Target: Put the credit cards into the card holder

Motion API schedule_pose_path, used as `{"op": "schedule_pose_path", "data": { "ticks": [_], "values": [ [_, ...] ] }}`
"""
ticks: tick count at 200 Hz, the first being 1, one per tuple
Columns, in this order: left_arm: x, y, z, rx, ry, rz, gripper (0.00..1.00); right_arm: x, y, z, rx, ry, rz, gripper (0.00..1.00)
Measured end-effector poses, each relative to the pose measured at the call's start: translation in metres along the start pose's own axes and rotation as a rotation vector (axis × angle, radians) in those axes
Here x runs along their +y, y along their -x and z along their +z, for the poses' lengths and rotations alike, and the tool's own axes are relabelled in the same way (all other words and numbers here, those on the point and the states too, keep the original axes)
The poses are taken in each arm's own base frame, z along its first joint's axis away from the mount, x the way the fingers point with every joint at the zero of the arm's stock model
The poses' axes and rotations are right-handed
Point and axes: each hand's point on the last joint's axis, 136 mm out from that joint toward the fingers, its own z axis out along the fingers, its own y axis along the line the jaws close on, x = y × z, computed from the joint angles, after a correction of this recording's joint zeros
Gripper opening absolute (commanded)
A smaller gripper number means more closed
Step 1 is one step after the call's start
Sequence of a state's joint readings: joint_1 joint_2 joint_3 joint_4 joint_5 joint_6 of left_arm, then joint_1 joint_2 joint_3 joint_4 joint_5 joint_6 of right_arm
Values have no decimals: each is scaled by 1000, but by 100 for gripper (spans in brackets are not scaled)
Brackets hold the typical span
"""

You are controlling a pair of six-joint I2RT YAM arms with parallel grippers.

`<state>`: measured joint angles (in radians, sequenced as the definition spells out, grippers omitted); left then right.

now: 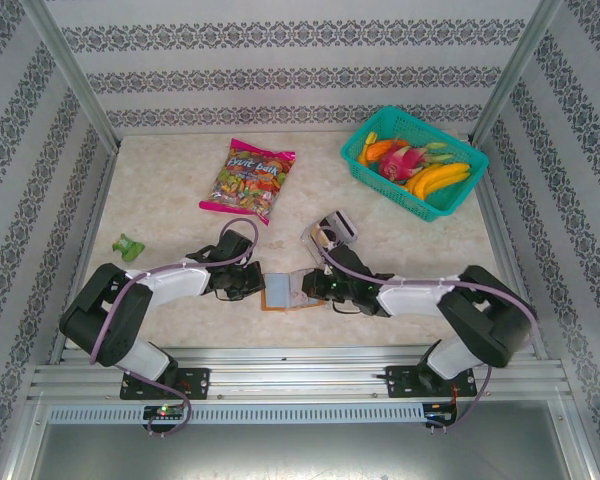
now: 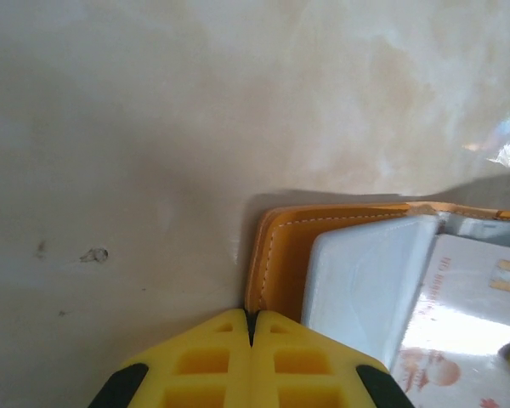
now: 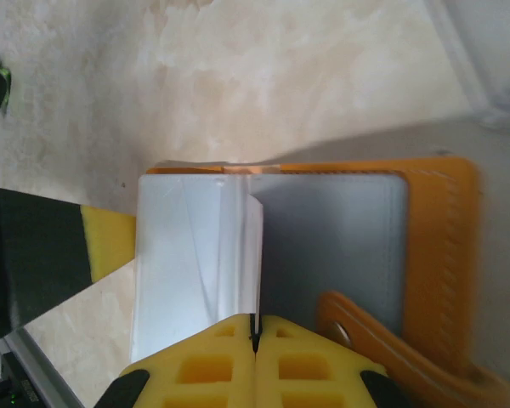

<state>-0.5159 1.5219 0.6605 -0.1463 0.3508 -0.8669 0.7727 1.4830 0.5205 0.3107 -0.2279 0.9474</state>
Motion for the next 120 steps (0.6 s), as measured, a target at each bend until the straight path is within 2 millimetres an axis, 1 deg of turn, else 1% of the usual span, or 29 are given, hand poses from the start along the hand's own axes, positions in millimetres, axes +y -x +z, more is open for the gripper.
{"op": "schedule_pose_path", "data": {
  "ticks": [15,33,82,108,120],
  "values": [
    [0,0,0,0,0,2,0,5,5,-7,-14,4,-9,0],
    [0,0,0,1,1,2,0,6,8,-8,-20,7,-7,0],
    [0,0,1,3,3,2,0,6,4,1,3,28,0,0],
    [0,0,1,3,3,2,0,7,5,4,-1,36,2,0],
    [0,0,1,3,3,2,0,5,4,6,4,31,3,0]
  ]
}}
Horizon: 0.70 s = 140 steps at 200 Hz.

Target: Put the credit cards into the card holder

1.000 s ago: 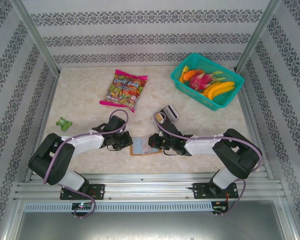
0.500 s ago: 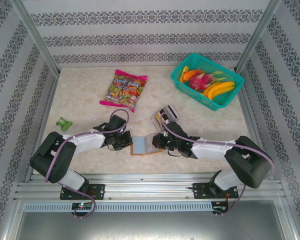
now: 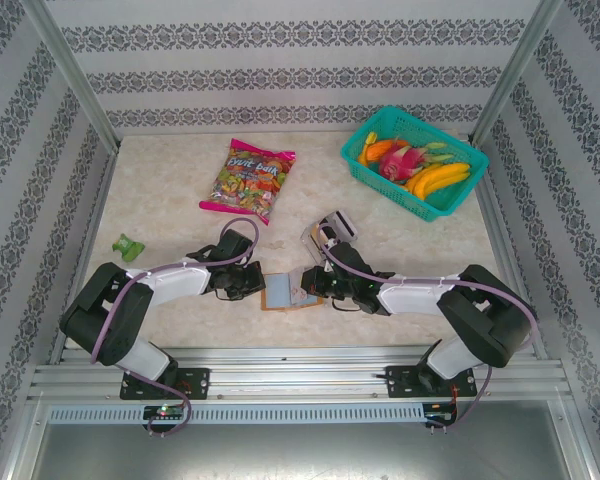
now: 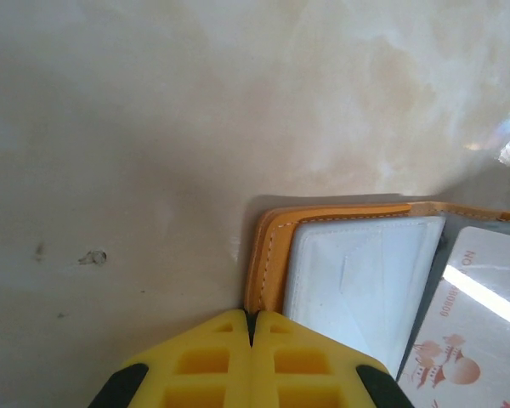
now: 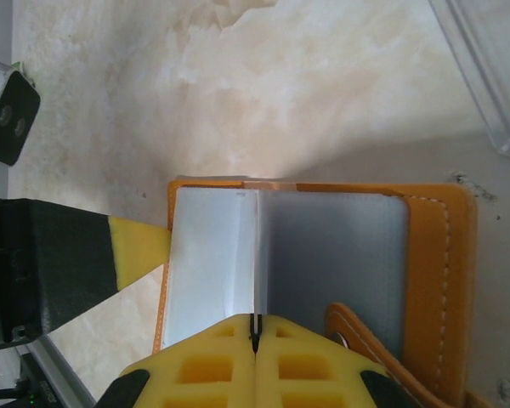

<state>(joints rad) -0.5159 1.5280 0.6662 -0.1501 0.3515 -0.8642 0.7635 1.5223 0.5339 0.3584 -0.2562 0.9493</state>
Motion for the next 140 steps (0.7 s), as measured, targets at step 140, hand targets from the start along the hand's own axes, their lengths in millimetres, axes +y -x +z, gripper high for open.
{"op": "schedule_pose_path", "data": {
  "ticks": [140],
  "values": [
    [1,0,0,6,9,-3,0,-2,-5,18,27,22,48,0]
  ]
}}
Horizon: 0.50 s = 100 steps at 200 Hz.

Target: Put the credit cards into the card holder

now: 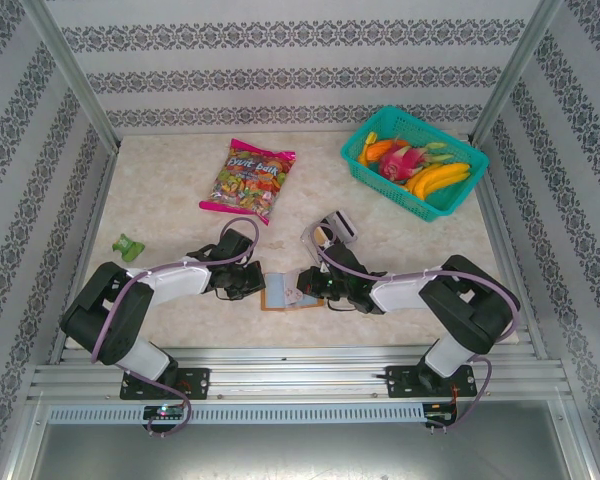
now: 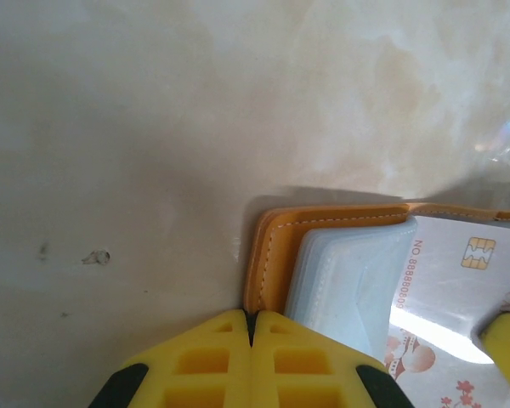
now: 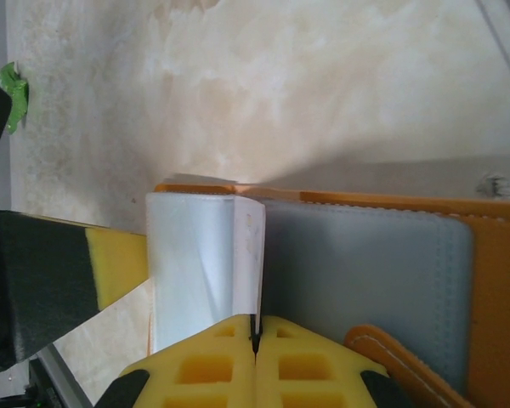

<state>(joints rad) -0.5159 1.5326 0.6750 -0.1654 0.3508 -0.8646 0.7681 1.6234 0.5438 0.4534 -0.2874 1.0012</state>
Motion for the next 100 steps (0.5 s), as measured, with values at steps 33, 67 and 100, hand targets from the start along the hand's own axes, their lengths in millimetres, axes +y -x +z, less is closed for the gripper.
{"op": "schedule_pose_path", "data": {
  "ticks": [33,67,100],
  "values": [
    [1,0,0,0,5,-1,0,-6,-1,3,1,-18,20,0],
    [1,1,0,-3,11,-2,0,-4,1,5,-6,-7,43,0],
    [2,1,-1,-4,13,-4,0,4,3,1,-11,34,58,0]
  ]
}}
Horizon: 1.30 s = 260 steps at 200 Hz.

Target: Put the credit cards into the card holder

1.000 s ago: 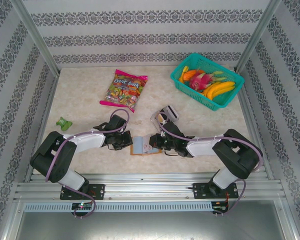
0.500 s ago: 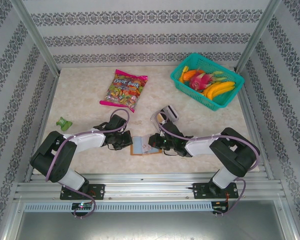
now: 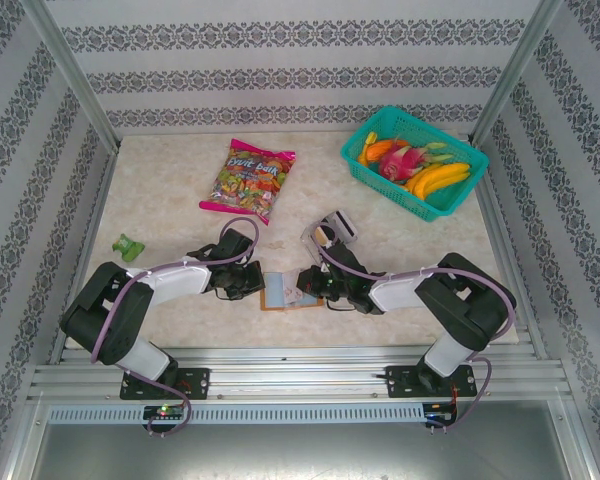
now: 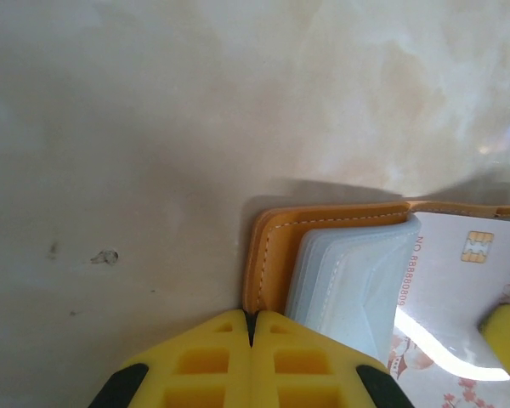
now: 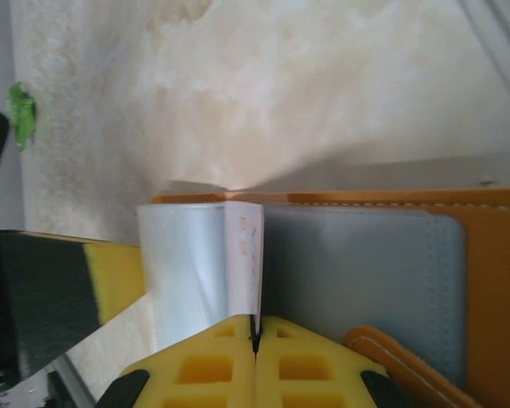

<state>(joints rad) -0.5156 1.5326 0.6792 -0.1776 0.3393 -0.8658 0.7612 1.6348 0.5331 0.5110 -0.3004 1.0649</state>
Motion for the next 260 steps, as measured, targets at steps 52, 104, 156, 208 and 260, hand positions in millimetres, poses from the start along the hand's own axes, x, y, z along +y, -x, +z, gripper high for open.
{"op": "schedule_pose_path", "data": {
  "ticks": [52,104,156,208,260],
  "values": [
    [0,0,0,10,12,-11,0,5,-7,-5,17,52,20,0],
    [0,0,1,11,14,-14,0,3,-9,-1,25,62,22,0],
    [0,0,1,12,15,-15,0,9,-8,8,31,90,28,0],
    [0,0,1,13,16,-15,0,14,-11,20,60,79,23,2],
    [0,0,1,13,16,-15,0,16,-13,22,75,68,21,5]
  ]
}}
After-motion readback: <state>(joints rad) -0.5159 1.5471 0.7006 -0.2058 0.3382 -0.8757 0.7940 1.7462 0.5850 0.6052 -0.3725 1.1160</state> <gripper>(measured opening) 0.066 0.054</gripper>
